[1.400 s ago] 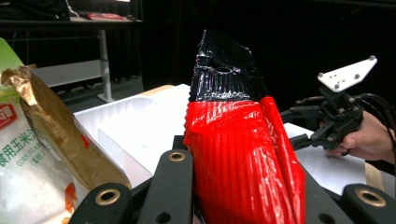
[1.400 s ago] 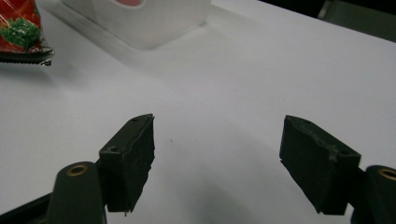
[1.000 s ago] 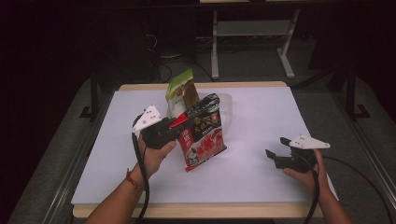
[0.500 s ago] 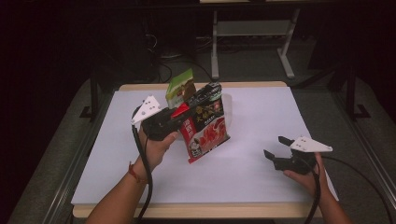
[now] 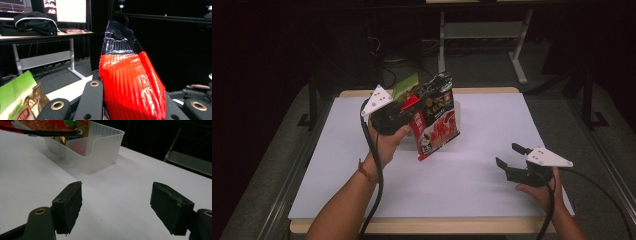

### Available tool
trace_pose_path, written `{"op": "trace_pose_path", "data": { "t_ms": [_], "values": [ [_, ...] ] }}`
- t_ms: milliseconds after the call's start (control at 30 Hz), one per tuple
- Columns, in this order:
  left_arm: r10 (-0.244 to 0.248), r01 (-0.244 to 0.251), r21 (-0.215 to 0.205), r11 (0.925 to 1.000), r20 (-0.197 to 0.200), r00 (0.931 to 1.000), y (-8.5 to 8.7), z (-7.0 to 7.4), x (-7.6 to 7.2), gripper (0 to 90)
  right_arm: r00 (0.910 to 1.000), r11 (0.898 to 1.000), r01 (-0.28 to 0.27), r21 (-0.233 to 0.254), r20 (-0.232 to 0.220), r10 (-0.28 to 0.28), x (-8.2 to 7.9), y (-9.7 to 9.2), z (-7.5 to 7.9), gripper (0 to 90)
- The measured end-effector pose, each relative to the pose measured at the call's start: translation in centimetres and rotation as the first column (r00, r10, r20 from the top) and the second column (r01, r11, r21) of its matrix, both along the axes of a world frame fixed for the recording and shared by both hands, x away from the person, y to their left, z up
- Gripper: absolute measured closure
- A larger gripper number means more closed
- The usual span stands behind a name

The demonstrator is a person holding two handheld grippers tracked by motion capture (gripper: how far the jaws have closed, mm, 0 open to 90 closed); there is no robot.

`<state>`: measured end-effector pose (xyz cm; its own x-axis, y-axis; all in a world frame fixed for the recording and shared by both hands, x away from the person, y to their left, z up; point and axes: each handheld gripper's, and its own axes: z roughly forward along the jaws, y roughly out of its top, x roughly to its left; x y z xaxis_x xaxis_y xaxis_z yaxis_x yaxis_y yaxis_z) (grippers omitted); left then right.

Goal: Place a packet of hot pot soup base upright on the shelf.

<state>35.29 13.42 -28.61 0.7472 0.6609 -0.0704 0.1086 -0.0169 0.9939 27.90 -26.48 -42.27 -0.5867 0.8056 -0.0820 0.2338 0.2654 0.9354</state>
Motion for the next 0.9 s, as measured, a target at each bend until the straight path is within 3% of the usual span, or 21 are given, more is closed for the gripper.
{"op": "trace_pose_path", "data": {
  "t_ms": [200, 400, 633, 900],
  "values": [
    [0.047, -0.047, 0.014, 0.9988, 0.001, 0.9989, -1.2, 0.1, 1.4, 78.8, 0.9999, 1.0, 0.005, -0.022, -0.009, -0.005, 0.1, 0.0, -0.2, 24.8],
    [0.099, -0.099, 0.013, 0.995, -0.036, 0.9944, -1.9, -0.5, 3.1, 78.7, 0.9999, 1.0, 0.001, -0.022, -0.011, -0.001, 0.1, -0.1, -0.3, 25.0],
    [0.163, -0.162, 0.042, 0.9859, -0.037, 0.9858, -2.8, -0.6, 4.8, 78.7, 0.9998, 1.0, 0.003, -0.024, -0.021, -0.003, 0.2, -0.1, -0.4, 25.2],
    [0.21, -0.208, 0.045, 0.9771, -0.056, 0.9761, -3.8, -1.1, 6.5, 78.6, 0.9995, 1.0, -0.005, -0.025, -0.033, 0.004, 0.2, 0.0, -0.6, 25.2]
  ]
}}
